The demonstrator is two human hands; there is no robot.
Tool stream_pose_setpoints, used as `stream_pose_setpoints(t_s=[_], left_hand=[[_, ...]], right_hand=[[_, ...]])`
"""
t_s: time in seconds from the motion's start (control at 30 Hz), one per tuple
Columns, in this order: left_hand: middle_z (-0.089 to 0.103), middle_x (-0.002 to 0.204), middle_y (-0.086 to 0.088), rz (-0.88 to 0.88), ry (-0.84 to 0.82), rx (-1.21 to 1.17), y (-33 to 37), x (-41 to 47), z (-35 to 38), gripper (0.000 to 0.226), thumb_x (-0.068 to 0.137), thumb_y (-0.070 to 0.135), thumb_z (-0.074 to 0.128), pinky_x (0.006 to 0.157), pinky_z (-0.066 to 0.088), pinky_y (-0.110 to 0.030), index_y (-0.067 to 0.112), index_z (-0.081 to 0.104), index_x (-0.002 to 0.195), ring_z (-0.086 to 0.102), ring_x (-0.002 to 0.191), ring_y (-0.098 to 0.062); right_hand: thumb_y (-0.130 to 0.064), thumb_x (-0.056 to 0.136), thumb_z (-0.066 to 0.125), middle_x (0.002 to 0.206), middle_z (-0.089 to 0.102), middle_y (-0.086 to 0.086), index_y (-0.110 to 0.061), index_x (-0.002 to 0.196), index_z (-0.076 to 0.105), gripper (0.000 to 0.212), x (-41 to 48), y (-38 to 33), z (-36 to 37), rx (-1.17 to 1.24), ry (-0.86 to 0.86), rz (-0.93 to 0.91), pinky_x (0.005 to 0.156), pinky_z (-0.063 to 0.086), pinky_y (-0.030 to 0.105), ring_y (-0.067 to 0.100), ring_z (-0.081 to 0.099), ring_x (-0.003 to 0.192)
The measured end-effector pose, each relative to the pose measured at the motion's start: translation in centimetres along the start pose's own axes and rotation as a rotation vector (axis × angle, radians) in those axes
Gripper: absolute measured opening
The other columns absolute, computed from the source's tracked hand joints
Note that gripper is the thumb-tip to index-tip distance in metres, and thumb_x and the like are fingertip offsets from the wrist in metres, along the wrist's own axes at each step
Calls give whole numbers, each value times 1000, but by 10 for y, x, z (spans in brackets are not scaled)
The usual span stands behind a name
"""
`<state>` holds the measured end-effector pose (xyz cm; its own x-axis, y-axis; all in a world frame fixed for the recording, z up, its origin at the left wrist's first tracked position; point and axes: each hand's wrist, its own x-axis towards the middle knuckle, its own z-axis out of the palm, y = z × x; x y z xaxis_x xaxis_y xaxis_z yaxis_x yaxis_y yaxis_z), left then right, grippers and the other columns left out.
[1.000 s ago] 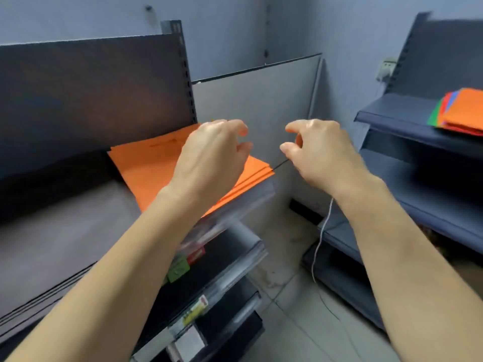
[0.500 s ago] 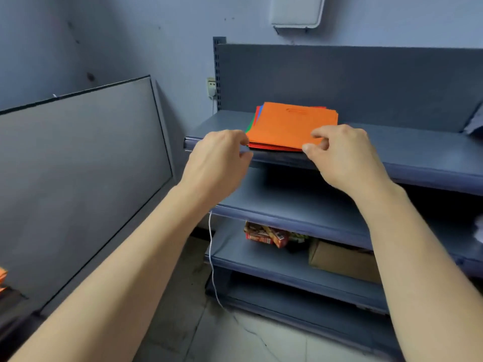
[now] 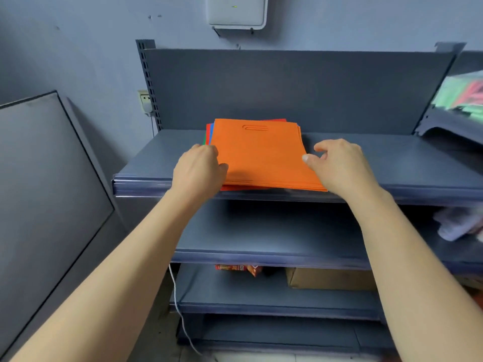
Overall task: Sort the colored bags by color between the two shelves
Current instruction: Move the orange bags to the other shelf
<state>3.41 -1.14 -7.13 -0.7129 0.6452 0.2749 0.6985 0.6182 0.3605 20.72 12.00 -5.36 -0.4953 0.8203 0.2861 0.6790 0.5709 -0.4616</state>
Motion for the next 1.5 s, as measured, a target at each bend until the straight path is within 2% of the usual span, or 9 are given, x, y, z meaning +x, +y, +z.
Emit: stream_pose_setpoints(t_s=[0.1,0.37,0.53,0.77,0.9,1.0,1.17,1.33,1.5], left_hand=[[56,110,-17,-51,-85,39,-12,26,10,26,89,28,53,79,39,-36,3,55,98,51,99,-35],[51,87,-10,-81,-232,-56,-26,69,29,43,85,49,58,67,35,-33,7,47,80,47,80,-30],[55,89,-14,-99,-173,-142,-26,81,33,24,83,24,64,61,35,-32,3,52,84,49,76,-31],[58,124,-15,194,-139,44,-14,79,39,47,90,1,45,89,44,-37,12,45,135,53,113,-34],[59,120,-14,245,-157,139,-6,72,43,53,94,2,34,86,45,-40,16,30,145,56,107,-35],[55,129,-16,155,-250,227,-2,70,45,50,96,10,27,96,38,-43,15,22,146,51,115,-37],[49,134,-18,-5,-365,244,-7,76,46,34,99,22,26,99,31,-45,9,39,128,44,121,-38],[35,147,-18,-86,-417,224,-2,76,50,48,99,22,22,109,23,-45,2,25,143,32,134,-34],[47,136,-18,-105,-444,129,1,79,45,41,100,24,27,103,36,-43,4,39,134,47,121,-36]], right_hand=[[-41,94,51,115,60,13,-6,119,56,43,22,-3,19,-42,-64,79,80,42,36,32,53,109],[-59,89,45,126,55,13,-9,124,50,61,53,-1,62,-173,-190,228,94,38,43,36,42,120],[-64,85,48,133,52,13,-9,130,47,72,64,-2,68,-159,-199,244,97,37,44,37,38,125],[-57,86,55,139,46,13,-7,135,42,72,74,6,66,-138,-216,208,100,37,42,35,37,129],[-53,86,58,136,43,18,-7,132,45,67,77,10,67,-128,-204,197,98,38,41,34,40,126],[-50,87,59,135,42,19,-6,130,46,64,79,12,66,-114,-212,189,98,39,41,33,41,126],[-48,88,59,135,43,18,-5,127,48,59,81,14,66,-94,-227,172,96,40,39,32,41,125],[-45,89,58,132,45,18,-4,124,50,55,81,15,64,-93,-241,160,91,41,38,31,45,120],[-47,88,59,127,49,17,-7,110,55,45,88,15,64,-110,-274,157,79,38,34,31,48,114]])
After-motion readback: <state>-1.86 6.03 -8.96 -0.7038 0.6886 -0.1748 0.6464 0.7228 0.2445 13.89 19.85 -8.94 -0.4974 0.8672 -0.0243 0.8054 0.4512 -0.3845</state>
